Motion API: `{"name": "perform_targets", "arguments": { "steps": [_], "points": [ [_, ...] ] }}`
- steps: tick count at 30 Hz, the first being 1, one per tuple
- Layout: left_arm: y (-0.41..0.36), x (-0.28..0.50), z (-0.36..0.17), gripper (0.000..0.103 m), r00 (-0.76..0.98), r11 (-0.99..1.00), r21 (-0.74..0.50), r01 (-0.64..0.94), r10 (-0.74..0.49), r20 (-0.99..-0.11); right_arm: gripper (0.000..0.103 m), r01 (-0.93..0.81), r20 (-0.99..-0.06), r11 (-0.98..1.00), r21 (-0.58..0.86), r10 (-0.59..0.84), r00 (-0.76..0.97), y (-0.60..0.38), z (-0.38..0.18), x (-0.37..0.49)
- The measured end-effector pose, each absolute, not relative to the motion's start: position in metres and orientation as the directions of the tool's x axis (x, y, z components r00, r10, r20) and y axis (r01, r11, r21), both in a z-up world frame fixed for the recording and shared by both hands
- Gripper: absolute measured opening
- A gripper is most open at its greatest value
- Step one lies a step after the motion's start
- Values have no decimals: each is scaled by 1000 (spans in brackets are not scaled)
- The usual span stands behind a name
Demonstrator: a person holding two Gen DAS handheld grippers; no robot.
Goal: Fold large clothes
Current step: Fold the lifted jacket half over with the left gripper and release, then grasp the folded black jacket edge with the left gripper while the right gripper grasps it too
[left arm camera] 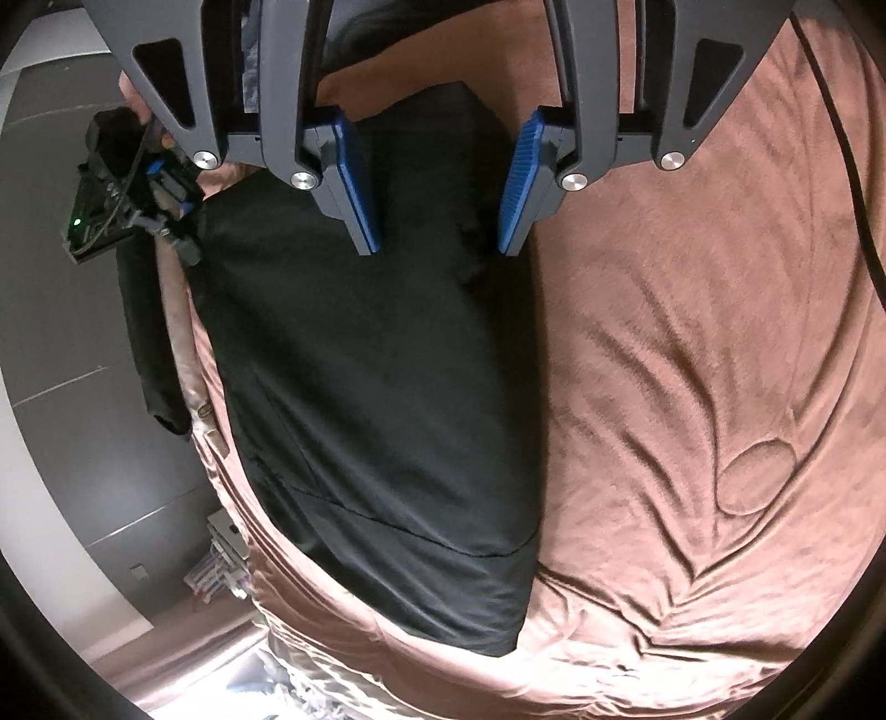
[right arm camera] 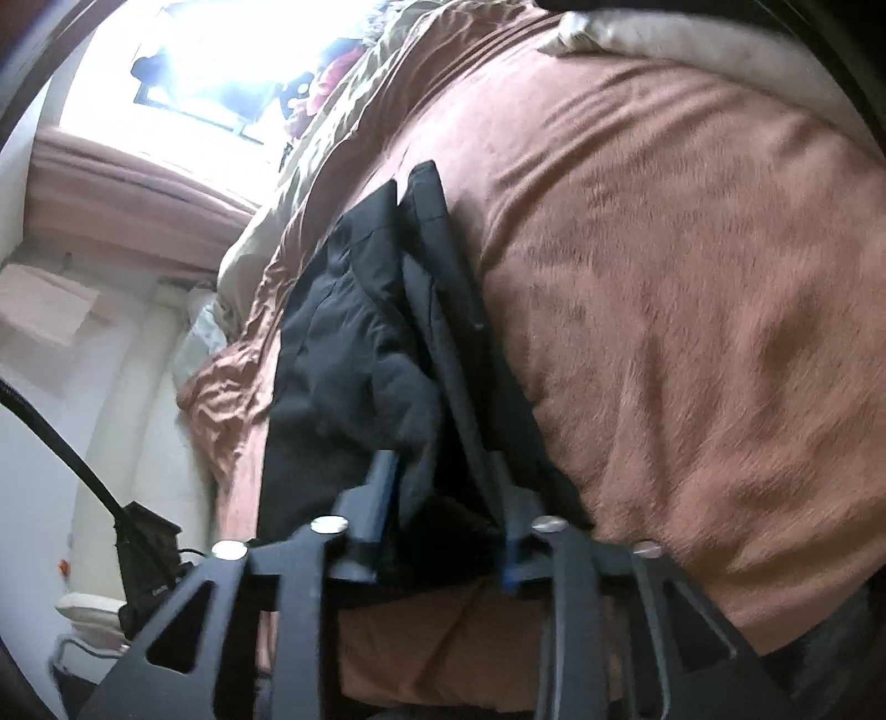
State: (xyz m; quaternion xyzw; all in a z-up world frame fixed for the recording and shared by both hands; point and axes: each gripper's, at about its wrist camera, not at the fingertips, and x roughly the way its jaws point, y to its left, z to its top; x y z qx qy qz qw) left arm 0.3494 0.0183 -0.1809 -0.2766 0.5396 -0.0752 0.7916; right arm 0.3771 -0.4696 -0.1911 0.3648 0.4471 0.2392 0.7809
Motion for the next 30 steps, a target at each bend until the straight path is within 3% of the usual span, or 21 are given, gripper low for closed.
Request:
{"name": "perform_targets", "arguments": {
  "steps": [1,9,10,11,13,15,17,21,30],
  "points": [
    [17,349,-181,46,409,837,-517,-178,-415,-813,69,-47,-534,638,768,681,501,-472,-189,378],
    [8,344,-181,46,415,848,-501,-171,-400,-817,71,-26,-579,652,757,689,435,-471,-202,384],
    [7,342,-181,46,414,852,-496,-168,-396,-820,66,-26,-575,646,763,697,429,-470,-204,386],
    [7,340,-181,46,414,854,-494,-164,-395,-820,51,-29,-563,631,775,711,422,-470,-206,384],
    [5,339,-182,46,412,861,-484,-155,-389,-824,46,-24,-557,621,783,718,416,-470,-208,380],
    [7,338,-182,32,415,868,-473,-151,-379,-827,34,-34,-546,612,790,728,414,-469,-207,377],
    [10,339,-181,25,417,869,-470,-154,-374,-828,27,-50,-529,598,800,742,411,-468,-202,371],
    [15,336,-173,18,421,874,-463,-145,-369,-828,24,-64,-506,574,817,765,397,-468,-197,362],
    [32,304,-167,21,355,886,-458,-75,-405,-842,27,-136,-488,549,825,811,322,-467,-201,322]
  ]
}}
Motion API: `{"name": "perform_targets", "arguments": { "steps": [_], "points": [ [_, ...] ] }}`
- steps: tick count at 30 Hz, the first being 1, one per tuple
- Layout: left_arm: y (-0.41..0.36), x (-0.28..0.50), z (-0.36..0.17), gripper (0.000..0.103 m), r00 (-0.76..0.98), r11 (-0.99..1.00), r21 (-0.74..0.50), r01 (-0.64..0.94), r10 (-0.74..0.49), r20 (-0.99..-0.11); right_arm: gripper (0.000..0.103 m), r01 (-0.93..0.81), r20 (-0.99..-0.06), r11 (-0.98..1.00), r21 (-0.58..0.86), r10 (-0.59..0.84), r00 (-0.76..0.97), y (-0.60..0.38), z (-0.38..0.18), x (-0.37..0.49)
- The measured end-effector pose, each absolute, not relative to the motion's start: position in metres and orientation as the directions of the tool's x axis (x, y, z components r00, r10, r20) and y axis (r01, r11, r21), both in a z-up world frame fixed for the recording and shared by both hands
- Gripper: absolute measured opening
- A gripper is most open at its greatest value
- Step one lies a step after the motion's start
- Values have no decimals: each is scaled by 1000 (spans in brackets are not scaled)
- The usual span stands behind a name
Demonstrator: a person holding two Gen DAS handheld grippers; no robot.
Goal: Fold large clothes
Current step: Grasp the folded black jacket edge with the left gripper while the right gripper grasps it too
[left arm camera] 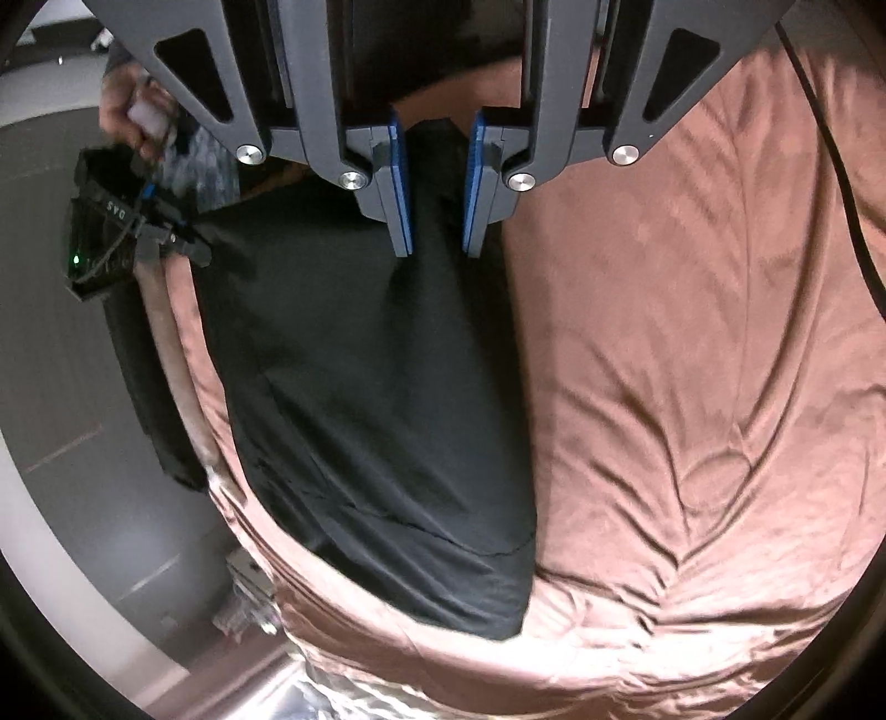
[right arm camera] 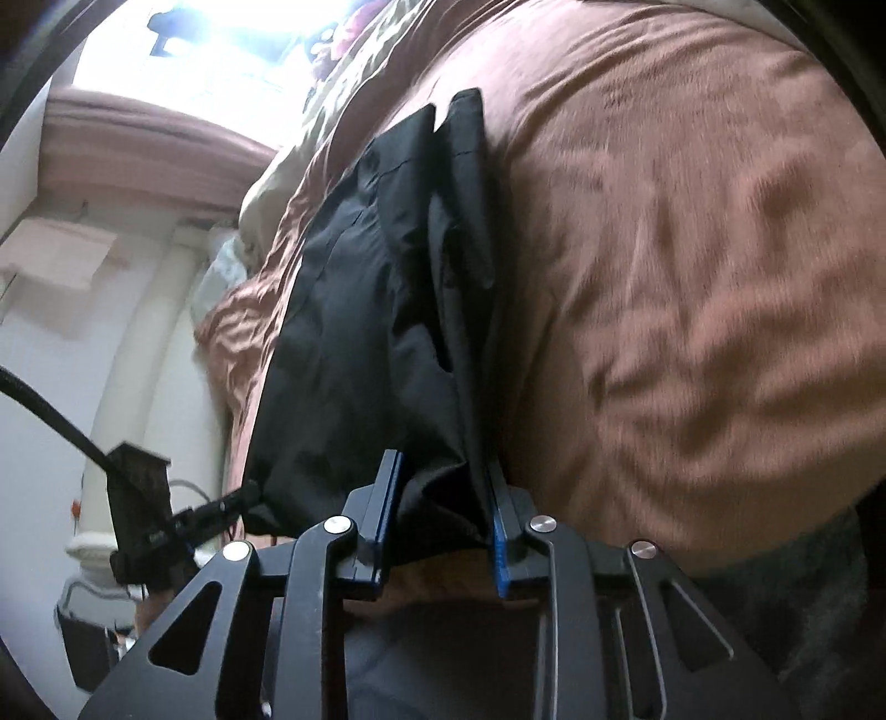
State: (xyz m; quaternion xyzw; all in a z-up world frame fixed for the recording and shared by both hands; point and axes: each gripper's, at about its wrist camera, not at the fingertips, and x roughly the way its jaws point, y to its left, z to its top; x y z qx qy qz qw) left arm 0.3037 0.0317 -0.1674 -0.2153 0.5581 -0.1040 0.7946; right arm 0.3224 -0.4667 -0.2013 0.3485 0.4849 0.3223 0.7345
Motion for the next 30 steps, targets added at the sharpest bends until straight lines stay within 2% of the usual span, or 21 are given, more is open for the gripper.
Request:
{"name": "perform_targets", "arguments": {
  "steps": [1,3,4,5,6,8,10,19,30],
  "points": [
    [35,304,-171,23,343,881,-464,-91,-409,-845,28,-141,-484,547,826,813,323,-469,-203,326],
    [42,308,-176,30,329,863,-491,-119,-432,-839,39,-139,-473,535,833,820,324,-479,-207,330],
    [45,313,-178,34,325,851,-510,-129,-449,-832,55,-130,-482,544,829,813,328,-483,-209,334],
    [47,316,-179,43,328,843,-521,-132,-458,-826,70,-123,-495,560,819,799,341,-489,-208,337],
    [49,320,-179,53,336,839,-527,-135,-462,-821,73,-121,-504,576,809,784,362,-495,-205,341],
    [54,330,-176,61,368,836,-532,-136,-456,-810,74,-124,-503,585,802,772,389,-507,-198,351],
    [58,342,-174,65,391,833,-536,-138,-451,-802,75,-119,-512,596,794,761,398,-516,-194,366],
    [69,404,-188,65,408,818,-552,-159,-455,-791,75,-129,-519,605,786,758,395,-502,-190,425],
    [73,474,-200,65,412,826,-533,-183,-428,-805,75,-149,-454,506,850,845,283,-453,-212,507]
  ]
}}
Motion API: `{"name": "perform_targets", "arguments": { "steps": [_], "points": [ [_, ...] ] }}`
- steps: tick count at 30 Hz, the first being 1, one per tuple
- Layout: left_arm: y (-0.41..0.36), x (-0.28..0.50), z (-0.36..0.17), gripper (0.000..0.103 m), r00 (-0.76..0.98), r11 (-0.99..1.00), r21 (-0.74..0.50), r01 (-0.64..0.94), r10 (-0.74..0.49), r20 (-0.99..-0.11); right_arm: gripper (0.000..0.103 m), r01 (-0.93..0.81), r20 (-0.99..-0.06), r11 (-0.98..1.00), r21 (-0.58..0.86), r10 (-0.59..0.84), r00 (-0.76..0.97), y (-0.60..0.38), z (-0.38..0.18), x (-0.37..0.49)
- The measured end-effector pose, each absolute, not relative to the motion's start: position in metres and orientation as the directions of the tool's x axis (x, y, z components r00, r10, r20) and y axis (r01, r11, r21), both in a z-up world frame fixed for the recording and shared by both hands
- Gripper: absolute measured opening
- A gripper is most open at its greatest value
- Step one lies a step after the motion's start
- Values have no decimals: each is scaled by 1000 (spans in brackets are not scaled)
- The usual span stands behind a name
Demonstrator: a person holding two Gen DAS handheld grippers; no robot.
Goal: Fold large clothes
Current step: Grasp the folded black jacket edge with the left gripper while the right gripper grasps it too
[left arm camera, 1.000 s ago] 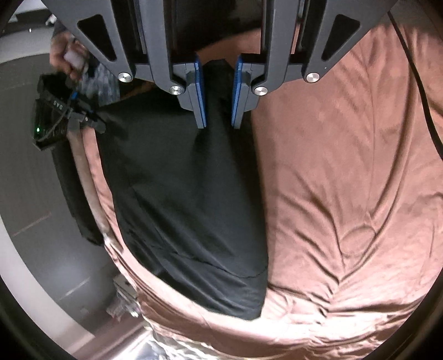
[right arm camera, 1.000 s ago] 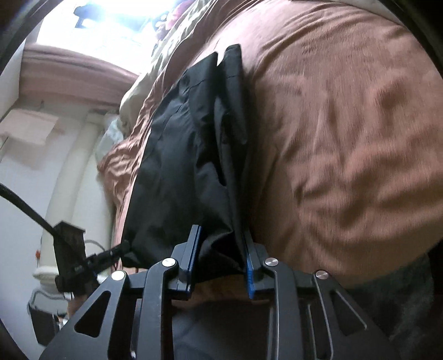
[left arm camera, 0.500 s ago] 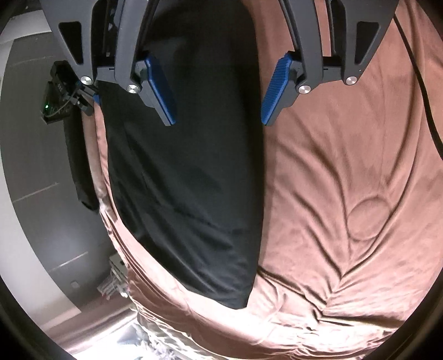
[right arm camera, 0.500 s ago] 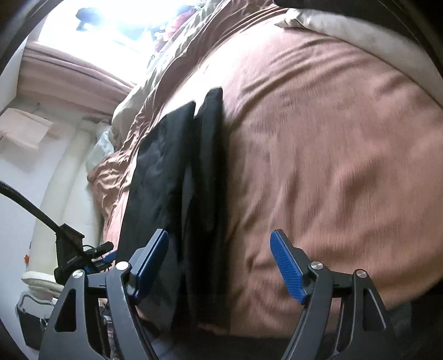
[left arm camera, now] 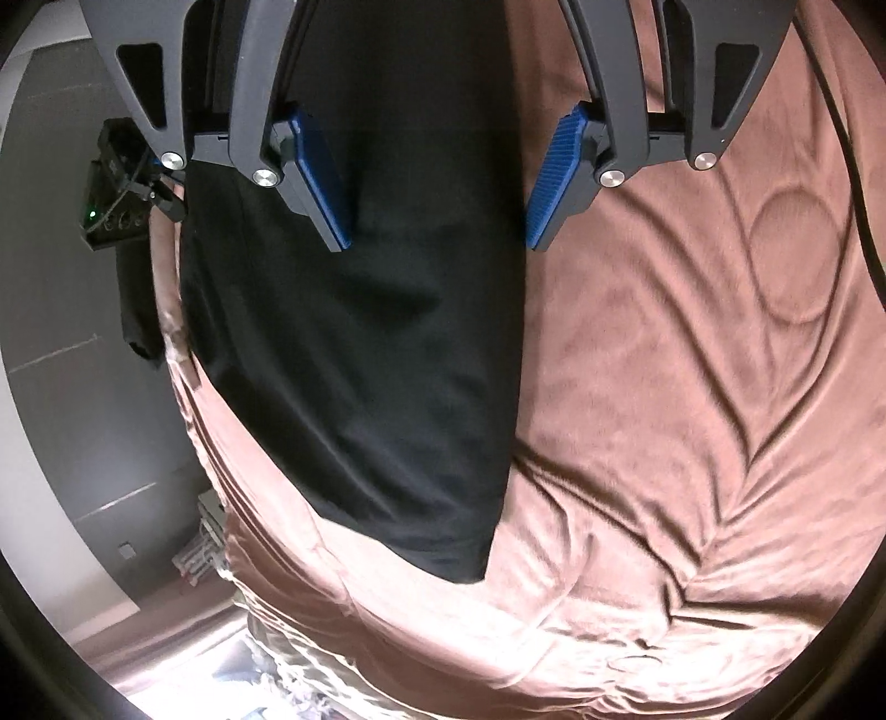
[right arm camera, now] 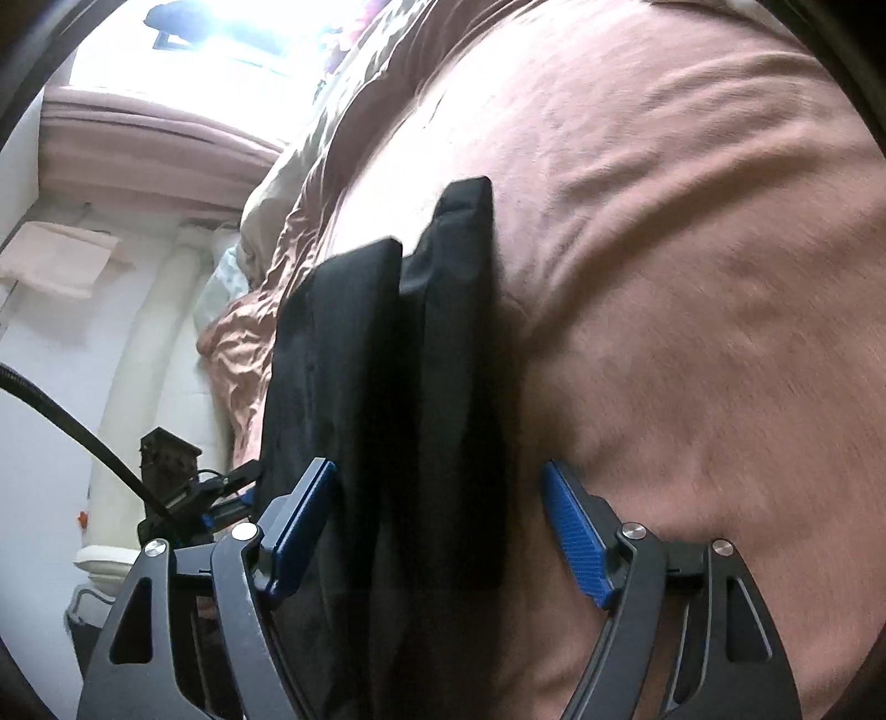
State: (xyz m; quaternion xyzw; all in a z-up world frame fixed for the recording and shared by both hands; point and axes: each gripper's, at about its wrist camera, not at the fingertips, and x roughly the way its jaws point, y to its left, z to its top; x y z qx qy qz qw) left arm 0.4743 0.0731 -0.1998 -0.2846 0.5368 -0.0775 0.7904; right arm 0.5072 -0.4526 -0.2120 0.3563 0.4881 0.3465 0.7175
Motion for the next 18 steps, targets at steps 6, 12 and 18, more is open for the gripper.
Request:
{"name": "perform_targets", "arguments": {
  "steps": [6,12,18],
  "points": [
    [75,502,-206,66,420,823,-536,-187,-426,-801,75,-157,-414,458,875,876,248,-441,-219,550],
    [80,521,-210,65,435,818,-544,-187,-428,-793,75,-194,-412,442,876,894,178,-418,-226,577],
    [78,526,-209,56,438,830,-523,-194,-404,-803,32,-226,-394,411,883,911,117,-401,-232,593]
  ]
}}
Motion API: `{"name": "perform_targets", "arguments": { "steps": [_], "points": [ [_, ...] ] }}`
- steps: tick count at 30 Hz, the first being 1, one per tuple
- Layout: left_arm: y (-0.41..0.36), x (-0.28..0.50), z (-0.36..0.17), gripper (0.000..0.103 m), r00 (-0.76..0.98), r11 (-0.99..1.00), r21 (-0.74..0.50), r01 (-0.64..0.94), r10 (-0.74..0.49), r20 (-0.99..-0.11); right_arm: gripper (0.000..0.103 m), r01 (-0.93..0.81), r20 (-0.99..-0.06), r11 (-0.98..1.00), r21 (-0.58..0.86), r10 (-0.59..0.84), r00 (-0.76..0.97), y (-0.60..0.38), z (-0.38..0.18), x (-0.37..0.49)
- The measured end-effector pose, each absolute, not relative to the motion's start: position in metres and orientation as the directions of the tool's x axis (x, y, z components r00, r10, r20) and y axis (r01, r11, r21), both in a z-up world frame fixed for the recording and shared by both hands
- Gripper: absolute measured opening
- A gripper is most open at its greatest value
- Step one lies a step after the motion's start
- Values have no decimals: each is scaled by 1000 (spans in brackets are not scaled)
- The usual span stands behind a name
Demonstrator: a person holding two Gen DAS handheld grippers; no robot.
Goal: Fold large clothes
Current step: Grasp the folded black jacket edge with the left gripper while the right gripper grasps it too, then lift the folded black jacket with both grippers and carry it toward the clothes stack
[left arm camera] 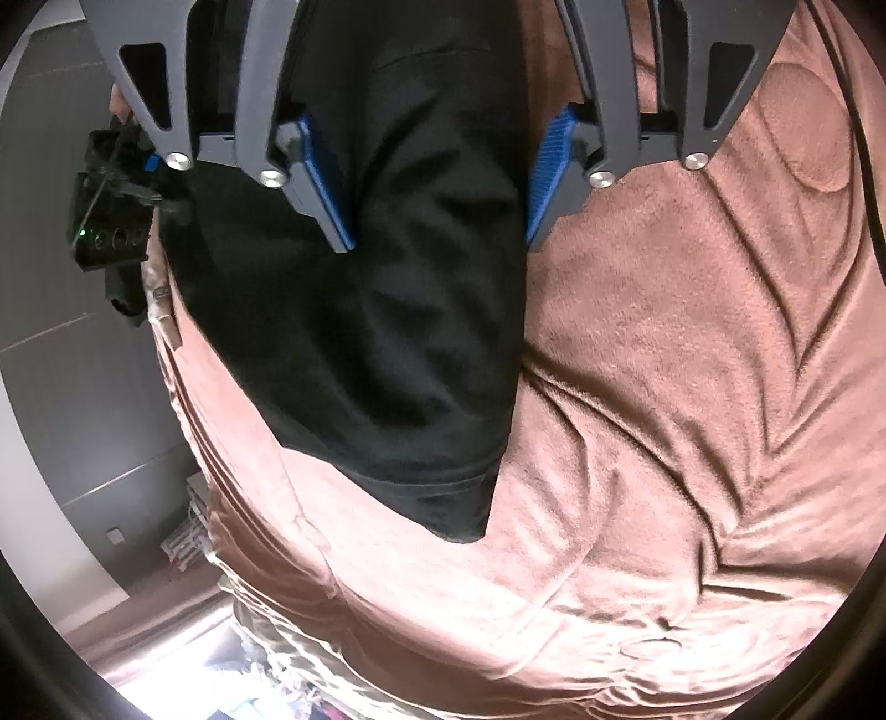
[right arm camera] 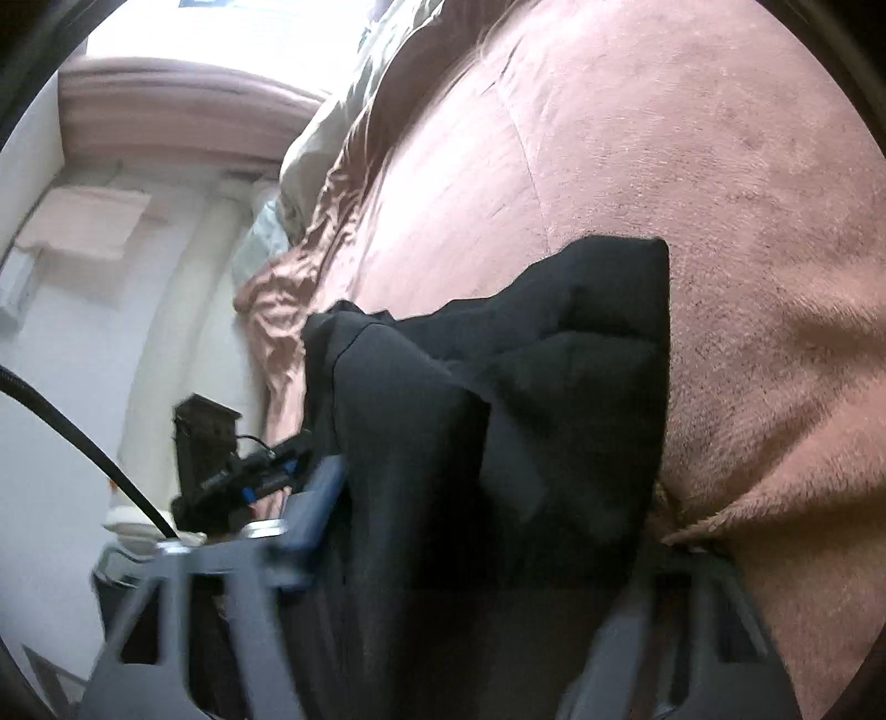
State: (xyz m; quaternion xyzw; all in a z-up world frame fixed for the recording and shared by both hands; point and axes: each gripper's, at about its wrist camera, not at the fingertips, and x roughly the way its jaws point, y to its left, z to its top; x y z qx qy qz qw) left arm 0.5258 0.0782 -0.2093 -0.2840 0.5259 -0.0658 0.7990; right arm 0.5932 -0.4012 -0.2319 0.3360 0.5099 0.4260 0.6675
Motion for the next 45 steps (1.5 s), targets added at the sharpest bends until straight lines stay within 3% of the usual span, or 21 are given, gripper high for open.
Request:
{"name": "perform_targets", "arguments": {
  "steps": [2,4,11,24,45],
  "points": [
    [74,525,-202,49,445,838,-513,-185,-394,-804,21,-237,-380,404,884,914,140,-405,-228,593],
    [71,522,-194,43,451,846,-504,-173,-387,-804,17,-270,-386,419,867,907,169,-407,-217,584],
    [62,499,-145,26,512,870,-479,-119,-360,-780,11,-387,-422,487,783,873,246,-396,-158,546],
    [44,410,-54,23,666,873,-484,-65,-323,-672,10,-512,-388,518,685,855,345,-402,-88,444],
    [-26,291,45,18,782,879,-476,32,-318,-535,10,-592,-275,522,614,844,460,-512,-45,321]
  ]
}}
